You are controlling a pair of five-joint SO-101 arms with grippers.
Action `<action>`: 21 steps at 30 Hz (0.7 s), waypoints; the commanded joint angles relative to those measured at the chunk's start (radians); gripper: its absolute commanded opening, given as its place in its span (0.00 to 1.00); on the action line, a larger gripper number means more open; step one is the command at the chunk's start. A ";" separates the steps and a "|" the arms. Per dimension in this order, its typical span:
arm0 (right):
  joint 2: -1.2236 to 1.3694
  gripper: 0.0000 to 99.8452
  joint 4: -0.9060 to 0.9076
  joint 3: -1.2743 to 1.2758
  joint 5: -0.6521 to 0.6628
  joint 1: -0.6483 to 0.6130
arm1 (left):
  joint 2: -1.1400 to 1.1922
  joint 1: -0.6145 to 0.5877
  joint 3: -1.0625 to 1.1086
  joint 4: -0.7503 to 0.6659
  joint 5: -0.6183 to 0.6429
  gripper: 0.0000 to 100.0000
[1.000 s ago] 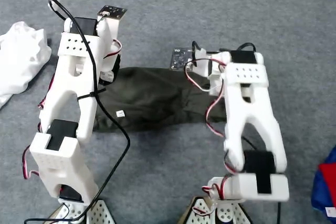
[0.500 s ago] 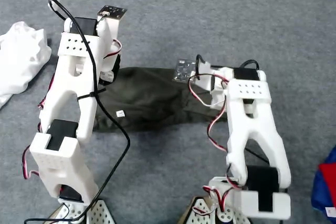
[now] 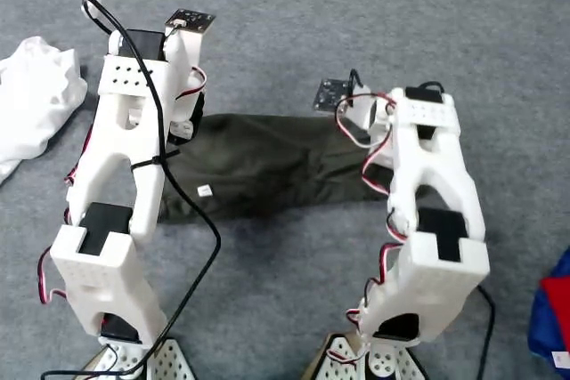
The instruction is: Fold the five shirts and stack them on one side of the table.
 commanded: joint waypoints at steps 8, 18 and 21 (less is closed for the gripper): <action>0.008 0.01 0.118 -0.203 -0.011 0.016 | -0.059 0.008 -0.035 0.017 -0.006 0.02; 0.174 0.01 0.040 -0.214 -0.011 0.021 | -0.047 -0.052 -0.020 0.015 -0.002 0.02; 0.117 0.01 0.106 -0.231 -0.012 0.030 | -0.013 -0.109 -0.006 0.015 0.020 0.02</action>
